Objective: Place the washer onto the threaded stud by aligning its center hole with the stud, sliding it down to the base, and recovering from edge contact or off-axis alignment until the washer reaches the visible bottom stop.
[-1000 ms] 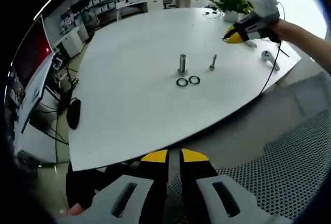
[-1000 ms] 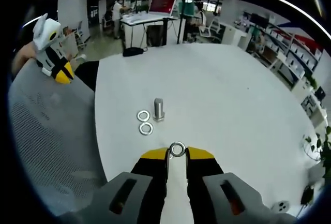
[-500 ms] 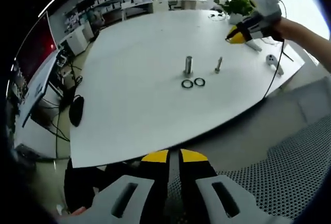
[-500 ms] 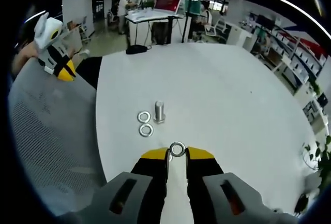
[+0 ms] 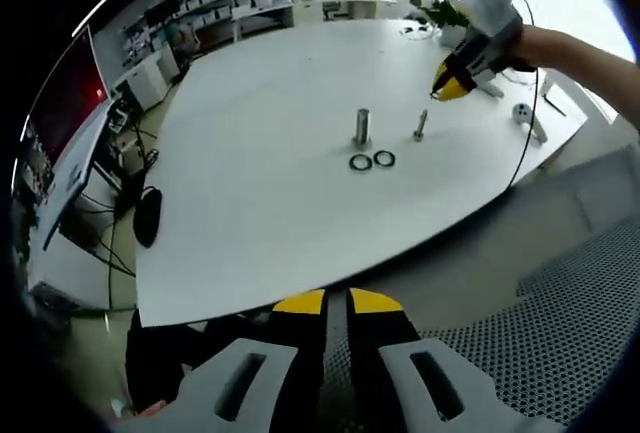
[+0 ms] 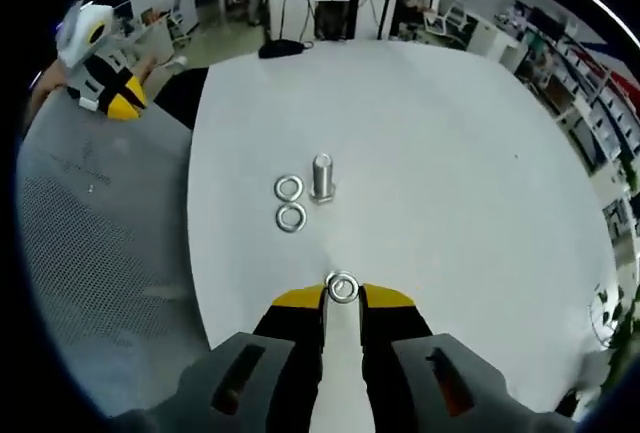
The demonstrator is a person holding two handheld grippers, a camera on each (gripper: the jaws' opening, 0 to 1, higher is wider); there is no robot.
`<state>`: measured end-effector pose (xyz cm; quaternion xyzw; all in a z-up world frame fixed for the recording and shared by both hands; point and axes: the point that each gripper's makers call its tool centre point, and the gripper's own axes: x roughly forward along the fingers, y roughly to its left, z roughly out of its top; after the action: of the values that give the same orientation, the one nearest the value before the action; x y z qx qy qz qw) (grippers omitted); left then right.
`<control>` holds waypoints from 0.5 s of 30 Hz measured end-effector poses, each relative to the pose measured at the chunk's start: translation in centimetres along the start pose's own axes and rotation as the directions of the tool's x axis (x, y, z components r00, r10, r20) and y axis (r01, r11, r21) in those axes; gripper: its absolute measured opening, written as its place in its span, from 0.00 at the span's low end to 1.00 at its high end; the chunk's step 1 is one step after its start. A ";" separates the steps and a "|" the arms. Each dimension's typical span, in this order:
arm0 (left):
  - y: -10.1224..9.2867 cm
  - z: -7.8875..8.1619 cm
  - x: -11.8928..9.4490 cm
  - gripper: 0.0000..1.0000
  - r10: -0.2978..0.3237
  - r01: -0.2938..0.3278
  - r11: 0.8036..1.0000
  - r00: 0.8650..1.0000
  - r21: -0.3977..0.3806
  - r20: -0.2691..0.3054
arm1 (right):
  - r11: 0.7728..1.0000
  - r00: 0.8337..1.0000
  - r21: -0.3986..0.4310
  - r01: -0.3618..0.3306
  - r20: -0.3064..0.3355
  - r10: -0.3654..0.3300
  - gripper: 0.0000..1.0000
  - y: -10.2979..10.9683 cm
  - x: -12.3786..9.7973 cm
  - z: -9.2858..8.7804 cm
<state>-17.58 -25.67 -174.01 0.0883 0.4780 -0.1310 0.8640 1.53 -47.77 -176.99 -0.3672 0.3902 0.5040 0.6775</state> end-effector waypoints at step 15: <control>0.0 0.0 0.0 0.06 0.002 -0.002 1.000 1.000 0.002 -0.001 | 0.999 0.997 -0.018 -0.038 -0.068 0.037 0.14 0.4 1.7 0.3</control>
<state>-17.54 -25.65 -174.04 0.0896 0.4783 -0.1304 0.8638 1.56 -46.72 -178.46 -0.3830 0.4149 0.5076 0.6508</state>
